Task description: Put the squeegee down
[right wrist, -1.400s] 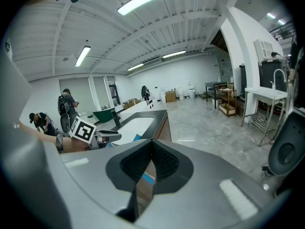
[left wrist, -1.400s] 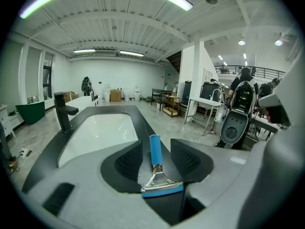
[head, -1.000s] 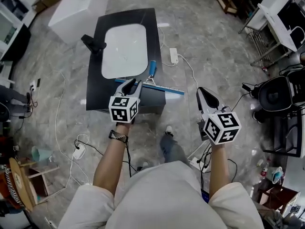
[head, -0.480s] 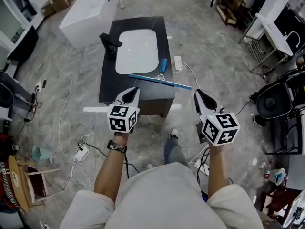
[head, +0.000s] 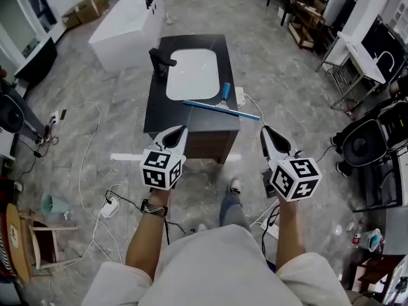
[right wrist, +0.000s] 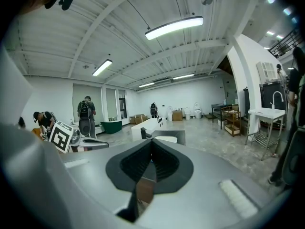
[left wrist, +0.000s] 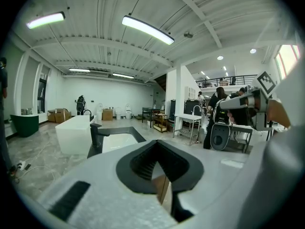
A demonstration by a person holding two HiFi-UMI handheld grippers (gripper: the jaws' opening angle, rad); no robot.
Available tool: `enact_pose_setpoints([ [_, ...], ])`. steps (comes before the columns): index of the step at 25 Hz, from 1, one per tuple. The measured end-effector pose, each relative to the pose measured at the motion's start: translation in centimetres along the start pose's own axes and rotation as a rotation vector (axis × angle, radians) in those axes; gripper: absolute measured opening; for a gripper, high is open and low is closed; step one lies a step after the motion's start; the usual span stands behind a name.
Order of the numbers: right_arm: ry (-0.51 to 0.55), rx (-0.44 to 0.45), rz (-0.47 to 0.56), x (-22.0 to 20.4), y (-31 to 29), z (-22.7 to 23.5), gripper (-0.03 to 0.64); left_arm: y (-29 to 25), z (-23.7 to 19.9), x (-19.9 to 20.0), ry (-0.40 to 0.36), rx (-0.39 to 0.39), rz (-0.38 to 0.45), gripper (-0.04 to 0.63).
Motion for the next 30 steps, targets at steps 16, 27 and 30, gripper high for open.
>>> enact_pose_setpoints([
  [16,0.077,0.067,0.051,0.3,7.1,-9.4,0.005,12.3,3.4,3.3,-0.084,-0.044,0.182,0.006],
  [27,0.154,0.084,0.102,1.6,9.9,-12.4,0.005,15.8,6.5,5.4,-0.257,-0.048,0.23,0.006],
  [30,0.19,0.086,0.111,1.8,10.5,-13.0,0.005,16.1,6.9,5.6,-0.273,-0.068,0.241,0.006],
])
Point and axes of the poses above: the fingertips, and each gripper's own axes: y backward along the fingers, z to its right, x out of its top, the point moved 9 cm from there along y, backward along the fingers, and after that the axes turned 1 degree about -z, right-handed, at the moved point
